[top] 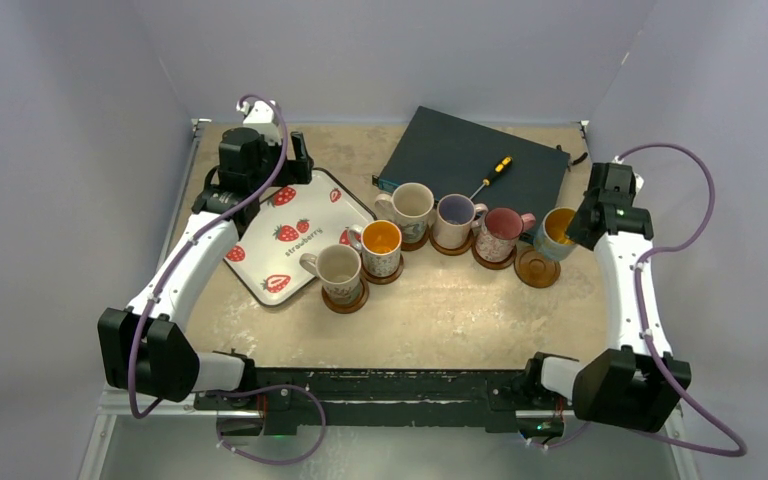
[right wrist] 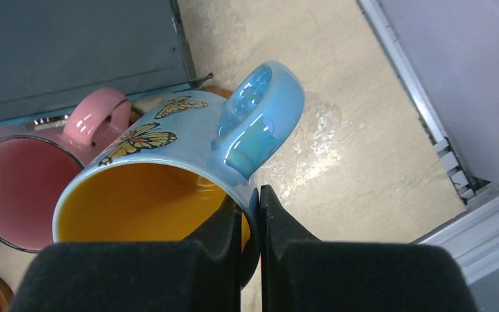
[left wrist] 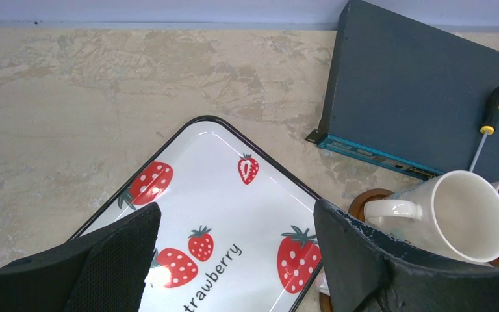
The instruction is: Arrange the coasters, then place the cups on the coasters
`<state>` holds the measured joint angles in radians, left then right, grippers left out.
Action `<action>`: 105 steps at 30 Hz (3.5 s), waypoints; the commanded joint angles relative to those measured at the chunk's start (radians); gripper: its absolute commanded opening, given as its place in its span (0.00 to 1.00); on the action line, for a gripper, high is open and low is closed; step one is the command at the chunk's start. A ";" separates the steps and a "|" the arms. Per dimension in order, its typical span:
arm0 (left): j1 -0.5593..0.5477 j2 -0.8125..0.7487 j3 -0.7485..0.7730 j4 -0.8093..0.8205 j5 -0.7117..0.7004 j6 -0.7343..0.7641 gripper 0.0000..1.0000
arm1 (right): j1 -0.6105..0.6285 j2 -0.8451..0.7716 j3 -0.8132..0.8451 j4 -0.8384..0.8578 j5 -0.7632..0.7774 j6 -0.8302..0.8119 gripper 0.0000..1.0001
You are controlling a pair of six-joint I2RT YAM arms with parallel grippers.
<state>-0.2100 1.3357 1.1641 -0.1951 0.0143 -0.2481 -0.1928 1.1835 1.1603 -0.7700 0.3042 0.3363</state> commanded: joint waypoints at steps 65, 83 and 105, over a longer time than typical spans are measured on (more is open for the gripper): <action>0.000 -0.009 0.006 0.029 -0.011 -0.005 0.83 | 0.001 0.203 -0.077 0.123 0.013 0.034 0.05; 0.001 -0.015 0.003 0.031 -0.025 -0.005 0.83 | 0.000 0.108 -0.037 0.088 0.017 0.040 0.66; -0.065 -0.357 -0.240 0.342 -0.418 0.038 0.94 | 0.000 -0.477 -0.104 0.714 -0.283 -0.183 0.87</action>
<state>-0.2516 1.0729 0.9878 -0.0246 -0.3275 -0.2535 -0.1909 0.7761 1.1332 -0.2722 0.0986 0.2058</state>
